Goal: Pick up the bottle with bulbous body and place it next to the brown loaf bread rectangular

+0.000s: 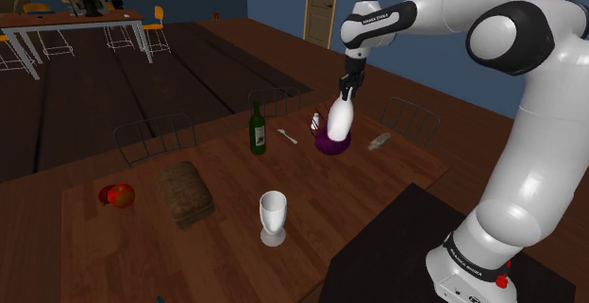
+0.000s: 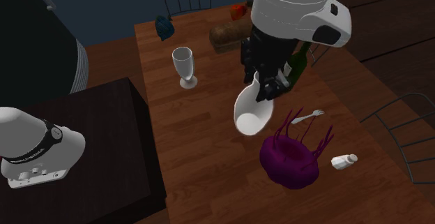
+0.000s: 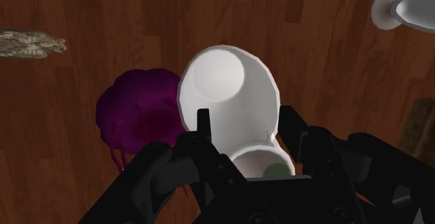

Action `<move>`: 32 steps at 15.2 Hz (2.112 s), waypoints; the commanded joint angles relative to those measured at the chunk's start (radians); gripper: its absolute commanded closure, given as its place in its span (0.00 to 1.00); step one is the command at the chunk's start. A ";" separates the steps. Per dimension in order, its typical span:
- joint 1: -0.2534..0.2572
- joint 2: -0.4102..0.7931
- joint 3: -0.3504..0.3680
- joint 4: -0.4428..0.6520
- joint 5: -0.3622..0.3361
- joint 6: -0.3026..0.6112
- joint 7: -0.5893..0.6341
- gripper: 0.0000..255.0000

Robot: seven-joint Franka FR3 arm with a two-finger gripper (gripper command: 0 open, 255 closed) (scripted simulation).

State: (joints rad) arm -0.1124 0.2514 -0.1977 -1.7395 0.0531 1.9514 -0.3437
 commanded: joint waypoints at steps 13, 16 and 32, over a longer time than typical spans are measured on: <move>-0.002 -0.030 -0.004 0.149 -0.008 -0.179 0.004 1.00; 0.012 -0.043 0.004 0.152 -0.012 -0.193 0.026 1.00; 0.224 -0.102 0.153 0.078 -0.033 -0.172 0.388 1.00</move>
State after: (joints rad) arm 0.0973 0.1493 -0.0556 -1.6654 0.0206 1.7815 0.0178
